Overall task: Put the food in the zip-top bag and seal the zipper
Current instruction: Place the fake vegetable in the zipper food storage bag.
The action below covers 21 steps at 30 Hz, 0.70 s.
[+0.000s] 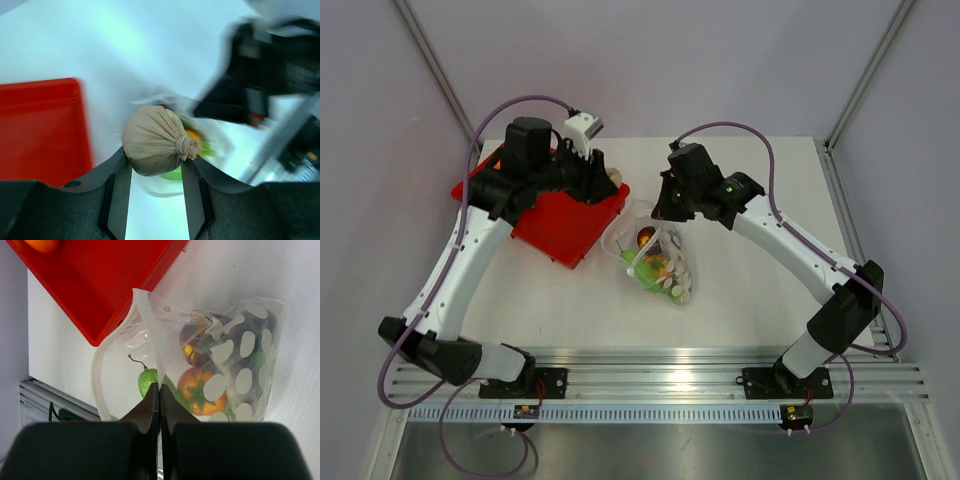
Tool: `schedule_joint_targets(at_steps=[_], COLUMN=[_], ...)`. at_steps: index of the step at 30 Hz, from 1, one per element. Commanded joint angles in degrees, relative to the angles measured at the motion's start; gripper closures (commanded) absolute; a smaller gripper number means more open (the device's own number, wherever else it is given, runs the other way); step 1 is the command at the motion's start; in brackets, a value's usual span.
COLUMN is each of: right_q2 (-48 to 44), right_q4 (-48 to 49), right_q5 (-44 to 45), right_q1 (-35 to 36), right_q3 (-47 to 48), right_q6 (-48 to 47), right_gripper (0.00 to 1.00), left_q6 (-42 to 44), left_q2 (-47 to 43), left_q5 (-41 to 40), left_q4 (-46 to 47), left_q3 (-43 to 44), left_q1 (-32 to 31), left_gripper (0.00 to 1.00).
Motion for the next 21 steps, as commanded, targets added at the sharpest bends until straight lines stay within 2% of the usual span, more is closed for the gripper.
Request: schedule_joint_targets(at_steps=[1,7,13,16,17,18,19,21], right_q2=[-3.23,-6.13,-7.71,-7.72,-7.63,-7.71,-7.54,-7.54], right_q4=[2.60,2.16,2.16,2.07,2.07,1.98,1.98,1.98], right_q5=[-1.89,-1.02,-1.02,-1.02,-1.02,-1.02,-1.02,-1.02], right_q1=[0.47,0.47,0.38,0.38,0.47,0.38,0.47,0.38], right_q3=[-0.18,-1.75,-3.08,-2.90,-2.90,-2.90,-2.90,-2.90], right_q6=[1.01,1.71,2.24,2.24,2.15,2.06,1.89,1.80], right_gripper=[0.99,0.99,0.99,0.99,0.99,0.99,0.99,0.99], left_q6=[-3.22,-8.49,-9.99,-10.08,-9.82,-9.55,-9.29,-8.50], left_q2=[-1.51,-2.40,-0.47,1.64,1.99,2.00,2.00,1.30], left_q5=[9.41,10.38,9.76,9.15,8.89,8.36,7.84,6.17], left_q4=[-0.29,4.37,7.01,5.53,5.00,4.56,3.43,2.10], left_q3=[-5.14,-13.40,-15.34,-14.21,-13.68,-12.81,-12.10,-9.82], left_q1=[-5.13,-9.19,-10.87,-11.31,-11.48,-11.83,-12.01,-12.01], left_gripper=[0.79,0.78,0.73,0.37,0.28,0.08,0.01,0.01])
